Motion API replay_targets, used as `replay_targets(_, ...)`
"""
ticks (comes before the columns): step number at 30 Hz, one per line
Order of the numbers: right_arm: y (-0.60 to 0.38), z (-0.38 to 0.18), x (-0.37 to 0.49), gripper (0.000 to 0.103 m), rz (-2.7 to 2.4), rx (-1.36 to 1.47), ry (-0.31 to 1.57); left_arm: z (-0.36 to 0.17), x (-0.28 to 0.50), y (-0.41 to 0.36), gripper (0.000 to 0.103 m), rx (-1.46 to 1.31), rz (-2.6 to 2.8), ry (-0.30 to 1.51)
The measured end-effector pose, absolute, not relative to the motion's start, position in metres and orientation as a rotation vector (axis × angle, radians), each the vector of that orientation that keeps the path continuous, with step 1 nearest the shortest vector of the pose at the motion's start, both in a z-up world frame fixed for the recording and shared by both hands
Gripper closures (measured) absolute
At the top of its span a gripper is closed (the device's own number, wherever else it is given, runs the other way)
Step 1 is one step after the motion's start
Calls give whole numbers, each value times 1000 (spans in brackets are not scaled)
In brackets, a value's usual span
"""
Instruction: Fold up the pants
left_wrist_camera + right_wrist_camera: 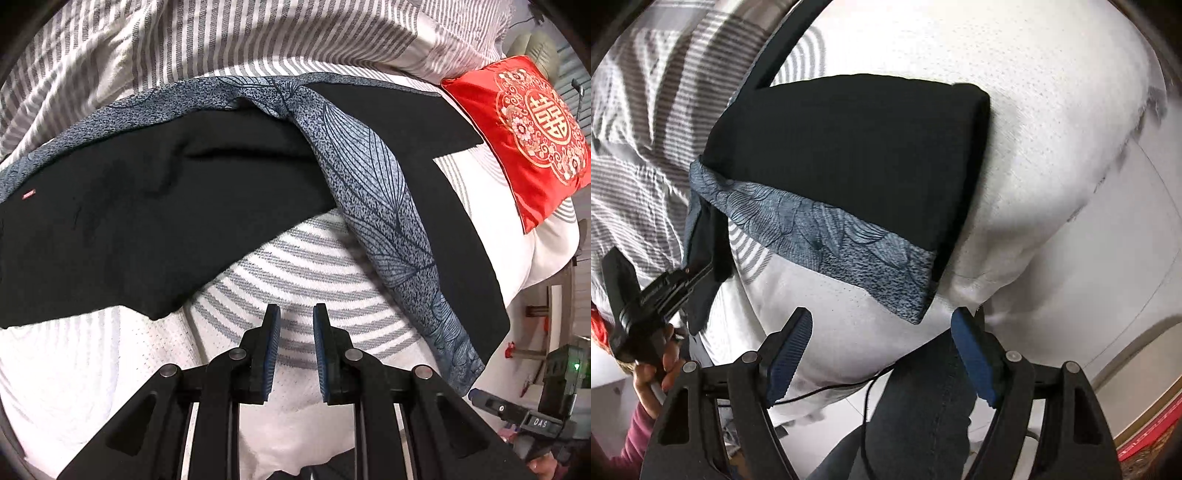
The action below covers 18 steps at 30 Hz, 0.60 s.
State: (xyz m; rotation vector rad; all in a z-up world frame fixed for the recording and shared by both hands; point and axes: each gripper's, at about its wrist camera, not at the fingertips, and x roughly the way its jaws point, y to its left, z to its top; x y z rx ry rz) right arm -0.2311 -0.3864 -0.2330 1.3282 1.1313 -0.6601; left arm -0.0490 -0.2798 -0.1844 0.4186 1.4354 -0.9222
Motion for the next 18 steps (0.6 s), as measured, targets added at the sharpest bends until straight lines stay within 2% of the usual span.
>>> replay_targets(6,-388,-235,-231,22,-649,1309,1131,-189,-53,-274,84,393,-924,1511)
replay_targets(12,-386,-241,-226,22,-629,1314,1126,-182,-50,-265,84,308,-929,1504)
replay_targets(13,-386,-240,-225,22,-625,1312,1125,-182,-50,-265,61,310,-922,1506)
replay_targets(14,-386,-240,-225,22,-621,1312,1123,-183,-49,-264,17,305,-919,1509)
replay_targets(15,-386,-241,-223,22,-616,1314,1121,-181,-49,-262,1,293,-916,1503)
replay_targets(18,-386,-242,-218,22,-606,1309,1116,-176,-49,-262,0,296,-917,1488)
